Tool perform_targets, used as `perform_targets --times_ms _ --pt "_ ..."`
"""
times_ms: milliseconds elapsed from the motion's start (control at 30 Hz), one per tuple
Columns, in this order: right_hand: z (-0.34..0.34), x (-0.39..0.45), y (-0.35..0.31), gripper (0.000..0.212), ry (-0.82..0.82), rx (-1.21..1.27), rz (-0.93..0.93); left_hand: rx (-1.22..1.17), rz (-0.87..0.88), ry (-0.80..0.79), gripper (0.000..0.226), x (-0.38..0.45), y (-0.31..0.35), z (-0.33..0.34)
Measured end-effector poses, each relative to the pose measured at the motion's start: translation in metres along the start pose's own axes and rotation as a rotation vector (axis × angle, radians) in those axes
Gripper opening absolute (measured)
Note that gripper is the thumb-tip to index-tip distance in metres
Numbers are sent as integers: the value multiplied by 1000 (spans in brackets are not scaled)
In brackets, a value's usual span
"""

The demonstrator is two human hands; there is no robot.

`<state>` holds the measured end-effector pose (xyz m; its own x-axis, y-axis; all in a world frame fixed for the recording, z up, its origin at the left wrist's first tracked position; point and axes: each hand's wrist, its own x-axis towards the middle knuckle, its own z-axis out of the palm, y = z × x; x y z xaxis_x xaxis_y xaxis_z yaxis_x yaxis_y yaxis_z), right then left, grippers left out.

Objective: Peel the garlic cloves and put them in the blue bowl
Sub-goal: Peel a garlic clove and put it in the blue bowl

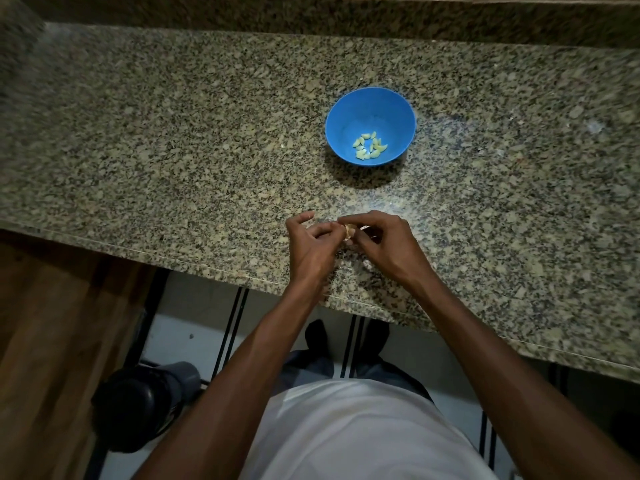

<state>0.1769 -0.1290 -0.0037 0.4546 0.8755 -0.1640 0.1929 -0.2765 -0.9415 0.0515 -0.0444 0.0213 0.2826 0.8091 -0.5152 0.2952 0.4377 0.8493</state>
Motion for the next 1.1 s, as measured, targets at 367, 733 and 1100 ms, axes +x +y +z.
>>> perform_targets --times_ms 367,733,1100 --pt "0 -13 5 18 46 476 225 81 181 -162 24 0 -16 -22" --pt "4 -12 5 22 -56 614 427 203 249 -140 8 9 -17 -24" --pt "-2 -6 0 15 88 169 120 259 237 -61 11 13 -18 -15"
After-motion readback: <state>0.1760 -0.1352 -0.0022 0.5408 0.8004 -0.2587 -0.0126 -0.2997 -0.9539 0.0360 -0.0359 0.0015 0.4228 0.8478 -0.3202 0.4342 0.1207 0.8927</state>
